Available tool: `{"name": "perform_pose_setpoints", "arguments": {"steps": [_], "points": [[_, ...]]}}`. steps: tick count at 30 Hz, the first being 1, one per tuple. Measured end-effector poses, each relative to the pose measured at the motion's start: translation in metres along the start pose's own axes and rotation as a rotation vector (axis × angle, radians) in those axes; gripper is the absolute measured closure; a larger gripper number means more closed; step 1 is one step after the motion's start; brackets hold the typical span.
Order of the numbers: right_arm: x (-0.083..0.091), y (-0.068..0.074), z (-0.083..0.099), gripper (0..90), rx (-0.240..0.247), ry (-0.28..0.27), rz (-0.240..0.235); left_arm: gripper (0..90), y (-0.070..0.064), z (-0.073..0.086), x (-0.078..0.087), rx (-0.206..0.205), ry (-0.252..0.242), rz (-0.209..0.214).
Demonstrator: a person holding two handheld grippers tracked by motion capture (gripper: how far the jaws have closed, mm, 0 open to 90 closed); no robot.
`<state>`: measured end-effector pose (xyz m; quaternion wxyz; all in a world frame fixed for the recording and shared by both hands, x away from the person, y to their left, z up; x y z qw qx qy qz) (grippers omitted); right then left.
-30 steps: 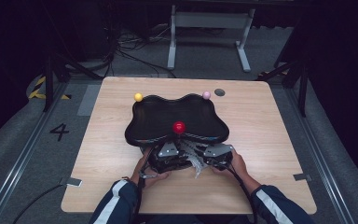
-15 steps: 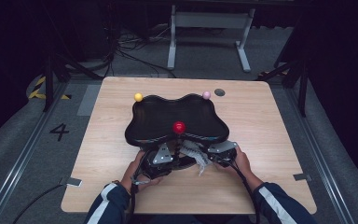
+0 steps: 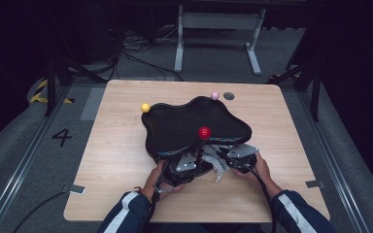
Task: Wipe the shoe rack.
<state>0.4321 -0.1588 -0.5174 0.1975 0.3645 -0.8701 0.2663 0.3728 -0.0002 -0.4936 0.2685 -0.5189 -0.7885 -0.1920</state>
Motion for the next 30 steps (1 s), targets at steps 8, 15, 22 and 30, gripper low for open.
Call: {"name": "perform_pose_setpoints", "arguments": {"steps": [8, 15, 22, 30], "points": [[0.015, 0.006, 0.002, 80.2, 0.008, -0.012, -0.020, 74.0, -0.003, -0.009, -0.012, -0.001, 0.020, 0.024], [0.024, 0.012, 0.009, 78.1, 0.042, -0.004, -0.008, 73.4, -0.002, -0.020, -0.025, -0.001, 0.008, 0.046], [0.024, 0.003, 0.013, 78.0, 0.032, 0.001, 0.015, 63.3, -0.005, -0.021, -0.025, -0.026, 0.018, 0.038], [0.026, 0.003, 0.013, 78.8, 0.045, 0.011, 0.023, 42.8, -0.006, 0.035, 0.024, -0.028, 0.174, -0.071]]}}
Point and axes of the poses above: each handheld gripper's, and its own axes: x roughly backward along the jaws, z roughly out of its underside, y roughly to its left, the point moved 7 cm from there along -x, roughly forward along the jaws, and after that the axes turned 5 degrees about z, right-handed, at the moved point
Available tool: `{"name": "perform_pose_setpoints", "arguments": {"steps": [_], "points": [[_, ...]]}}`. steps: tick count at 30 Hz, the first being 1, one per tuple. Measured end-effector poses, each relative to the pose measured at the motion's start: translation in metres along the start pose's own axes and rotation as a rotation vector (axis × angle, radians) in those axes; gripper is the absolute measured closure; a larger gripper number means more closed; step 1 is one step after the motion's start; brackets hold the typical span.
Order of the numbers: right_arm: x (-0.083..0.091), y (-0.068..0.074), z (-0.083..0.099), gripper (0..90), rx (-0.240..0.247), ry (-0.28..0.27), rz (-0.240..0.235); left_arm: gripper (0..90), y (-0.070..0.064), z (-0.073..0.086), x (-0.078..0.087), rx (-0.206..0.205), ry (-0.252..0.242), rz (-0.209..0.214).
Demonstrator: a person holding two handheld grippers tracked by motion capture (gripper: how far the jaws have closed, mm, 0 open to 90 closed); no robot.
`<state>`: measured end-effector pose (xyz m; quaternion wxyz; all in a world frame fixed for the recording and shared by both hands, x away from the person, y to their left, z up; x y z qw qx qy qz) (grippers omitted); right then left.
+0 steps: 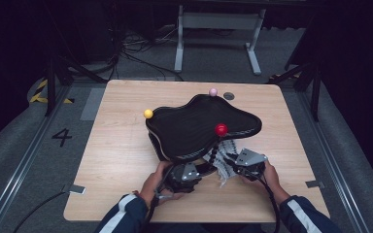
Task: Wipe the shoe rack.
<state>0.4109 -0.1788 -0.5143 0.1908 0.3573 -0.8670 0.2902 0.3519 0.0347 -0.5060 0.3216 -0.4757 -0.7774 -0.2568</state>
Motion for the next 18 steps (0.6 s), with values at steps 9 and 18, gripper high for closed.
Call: {"name": "perform_pose_setpoints", "arguments": {"steps": [9, 18], "points": [[0.008, 0.011, -0.005, 81.1, -0.001, -0.007, -0.045, 27.2, 0.065, 0.054, 0.042, 0.267, -0.077, -0.115], [0.008, 0.014, -0.007, 46.4, -0.059, 0.013, -0.087, 23.0, 0.135, 0.052, 0.046, 0.399, -0.154, -0.171]]}}
Point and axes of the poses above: each handheld gripper's, and its own axes: x roughly backward along the jaws, z roughly out of its underside, y roughly to its left, the point moved 7 cm from there along -x, roughly forward along the jaws, and after that the axes turned 5 degrees about z, right-handed, at the moved point
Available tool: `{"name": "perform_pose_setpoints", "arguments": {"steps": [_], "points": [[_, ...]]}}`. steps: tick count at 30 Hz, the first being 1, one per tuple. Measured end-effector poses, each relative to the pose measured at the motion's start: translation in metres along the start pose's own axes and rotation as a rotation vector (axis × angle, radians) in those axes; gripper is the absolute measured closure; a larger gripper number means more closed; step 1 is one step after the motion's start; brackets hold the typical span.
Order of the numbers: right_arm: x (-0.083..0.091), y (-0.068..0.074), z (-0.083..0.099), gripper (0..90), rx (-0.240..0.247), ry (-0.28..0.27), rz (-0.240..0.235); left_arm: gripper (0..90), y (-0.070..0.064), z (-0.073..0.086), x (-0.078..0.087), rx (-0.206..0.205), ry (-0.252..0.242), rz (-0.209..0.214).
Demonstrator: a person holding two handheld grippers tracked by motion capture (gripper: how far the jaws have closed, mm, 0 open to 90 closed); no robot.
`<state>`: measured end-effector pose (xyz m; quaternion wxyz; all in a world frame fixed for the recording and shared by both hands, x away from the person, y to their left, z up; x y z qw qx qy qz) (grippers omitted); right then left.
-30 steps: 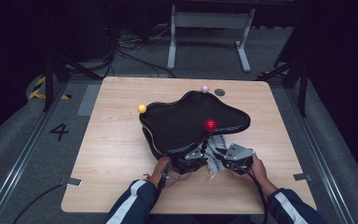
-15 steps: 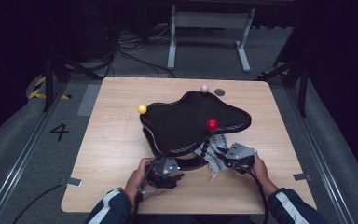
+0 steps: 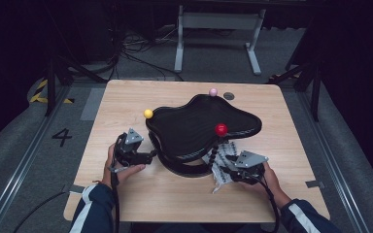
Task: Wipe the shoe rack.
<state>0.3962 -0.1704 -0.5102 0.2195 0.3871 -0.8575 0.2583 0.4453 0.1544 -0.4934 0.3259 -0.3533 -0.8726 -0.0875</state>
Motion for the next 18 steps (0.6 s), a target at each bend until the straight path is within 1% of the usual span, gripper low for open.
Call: {"name": "perform_pose_setpoints", "arguments": {"steps": [1, 2, 3, 4, 5, 6, 7, 8, 9, 10, 11, 12, 13, 14, 15, 16, 17, 18], "points": [[-0.001, 0.001, -0.001, 42.0, -0.015, 0.004, -0.010, 22.8, 0.002, -0.002, -0.003, 0.012, 0.001, 0.001], [-0.001, 0.001, -0.001, 42.0, -0.015, 0.004, -0.010, 22.7, 0.002, -0.002, -0.003, 0.012, 0.001, 0.001], [-0.002, 0.001, 0.000, 38.3, -0.019, 0.011, -0.009, 22.7, 0.005, -0.005, -0.008, 0.001, 0.007, -0.002], [-0.005, 0.001, 0.001, 29.9, -0.045, 0.024, -0.029, 22.2, 0.009, -0.007, -0.014, -0.020, 0.009, -0.014], [-0.005, 0.001, 0.001, 29.9, -0.045, 0.024, -0.029, 22.3, 0.009, -0.007, -0.014, -0.020, 0.009, -0.014], [-0.008, 0.001, 0.003, 23.9, -0.052, 0.047, -0.028, 22.3, 0.011, -0.008, -0.016, -0.014, 0.010, -0.008], [-0.013, -0.001, 0.008, 18.5, -0.075, 0.084, -0.022, 22.6, 0.013, -0.009, -0.020, -0.026, -0.001, -0.020], [-0.014, -0.001, 0.009, 17.4, -0.089, 0.089, -0.028, 22.8, 0.014, -0.010, -0.021, -0.031, 0.002, -0.032], [-0.015, -0.003, 0.010, 16.1, -0.103, 0.090, -0.033, 23.2, 0.014, -0.010, -0.024, -0.031, -0.016, -0.024], [-0.015, -0.003, 0.010, 16.1, -0.103, 0.090, -0.033, 23.2, 0.014, -0.010, -0.024, -0.031, -0.016, -0.024], [-0.016, -0.004, 0.011, 15.6, -0.118, 0.097, -0.042, 23.2, 0.016, -0.011, -0.026, -0.048, -0.012, -0.035], [-0.017, -0.004, 0.012, 16.1, -0.140, 0.100, -0.055, 23.4, 0.016, -0.011, -0.028, -0.043, -0.018, -0.043], [-0.018, -0.005, 0.014, 18.0, -0.158, 0.105, -0.073, 24.5, 0.018, -0.012, -0.029, -0.062, -0.029, -0.050], [-0.018, -0.005, 0.014, 19.7, -0.170, 0.108, -0.095, 24.8, 0.020, -0.013, -0.030, -0.069, -0.027, -0.058], [-0.018, -0.006, 0.014, 22.5, -0.170, 0.111, -0.099, 24.7, 0.021, -0.014, -0.032, -0.044, -0.022, -0.041], [-0.016, -0.006, 0.014, 27.0, -0.175, 0.113, -0.106, 22.8, 0.023, -0.015, -0.033, -0.033, -0.016, -0.030], [-0.016, -0.006, 0.015, 33.4, -0.174, 0.114, -0.106, 21.1, 0.024, -0.017, -0.035, -0.006, -0.021, -0.013], [-0.014, -0.007, 0.015, 40.7, -0.178, 0.113, -0.108, 21.4, 0.027, -0.020, -0.035, -0.010, -0.047, -0.030]]}}
Point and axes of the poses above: each handheld gripper's, and its own axes: x roughly backward along the jaws, z roughly out of its underside, y roughly to its left, the point moved 7 cm from there along -x, roughly forward along the jaws, and after that the axes turned 5 degrees about z, right-handed, at the moved point
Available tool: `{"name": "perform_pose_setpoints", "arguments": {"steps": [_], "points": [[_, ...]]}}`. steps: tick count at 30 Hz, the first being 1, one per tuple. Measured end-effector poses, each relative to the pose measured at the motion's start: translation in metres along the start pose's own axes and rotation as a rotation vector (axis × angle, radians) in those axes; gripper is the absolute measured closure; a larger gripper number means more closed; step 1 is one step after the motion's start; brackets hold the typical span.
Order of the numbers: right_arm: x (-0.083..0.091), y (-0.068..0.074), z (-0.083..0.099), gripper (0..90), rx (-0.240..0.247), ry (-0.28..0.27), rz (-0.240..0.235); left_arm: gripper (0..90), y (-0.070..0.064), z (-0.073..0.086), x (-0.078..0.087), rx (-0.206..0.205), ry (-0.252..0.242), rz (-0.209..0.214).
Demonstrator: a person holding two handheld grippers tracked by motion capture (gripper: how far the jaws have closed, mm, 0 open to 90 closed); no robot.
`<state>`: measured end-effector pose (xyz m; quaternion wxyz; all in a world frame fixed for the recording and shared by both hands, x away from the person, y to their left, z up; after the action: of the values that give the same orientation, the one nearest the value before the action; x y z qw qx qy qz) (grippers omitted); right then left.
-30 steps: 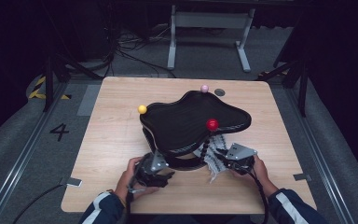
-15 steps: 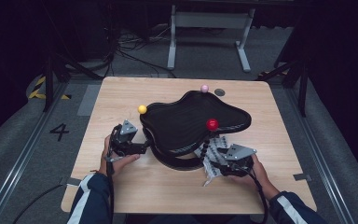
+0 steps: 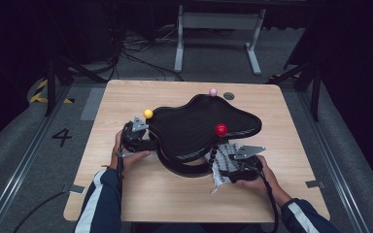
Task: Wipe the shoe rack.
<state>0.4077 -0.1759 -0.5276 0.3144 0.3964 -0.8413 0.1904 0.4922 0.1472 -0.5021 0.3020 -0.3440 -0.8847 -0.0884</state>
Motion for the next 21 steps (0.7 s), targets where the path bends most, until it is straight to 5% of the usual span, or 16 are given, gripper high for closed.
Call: {"name": "perform_pose_setpoints", "arguments": {"steps": [7, 10, 11, 16, 21], "points": [[0.006, -0.001, 0.004, 71.3, 0.017, -0.042, 0.018, 30.0, 0.006, -0.011, -0.014, 0.026, -0.049, 0.011], [0.007, 0.000, 0.005, 74.1, 0.036, -0.058, 0.023, 35.9, 0.008, -0.012, -0.015, 0.030, -0.051, 0.011], [0.009, 0.001, 0.006, 75.9, 0.048, -0.060, 0.027, 45.6, 0.007, -0.012, -0.015, 0.032, -0.051, 0.016], [0.022, 0.005, 0.002, 77.8, 0.092, -0.088, 0.048, 63.2, 0.010, -0.011, -0.010, 0.027, -0.052, -0.006], [0.039, 0.010, -0.007, 78.2, 0.108, -0.154, 0.047, 70.3, 0.009, -0.006, -0.003, 0.004, -0.031, 0.002]]}}
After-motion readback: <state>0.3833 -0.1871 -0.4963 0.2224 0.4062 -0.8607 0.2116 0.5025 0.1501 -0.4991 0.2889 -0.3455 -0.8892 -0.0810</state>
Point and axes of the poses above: each handheld gripper's, and its own axes: x roughly backward along the jaws, z roughly out of its underside, y roughly to its left, the point moved 7 cm from there along -x, roughly forward along the jaws, and after that the axes turned 5 degrees about z, right-handed, at the moved point
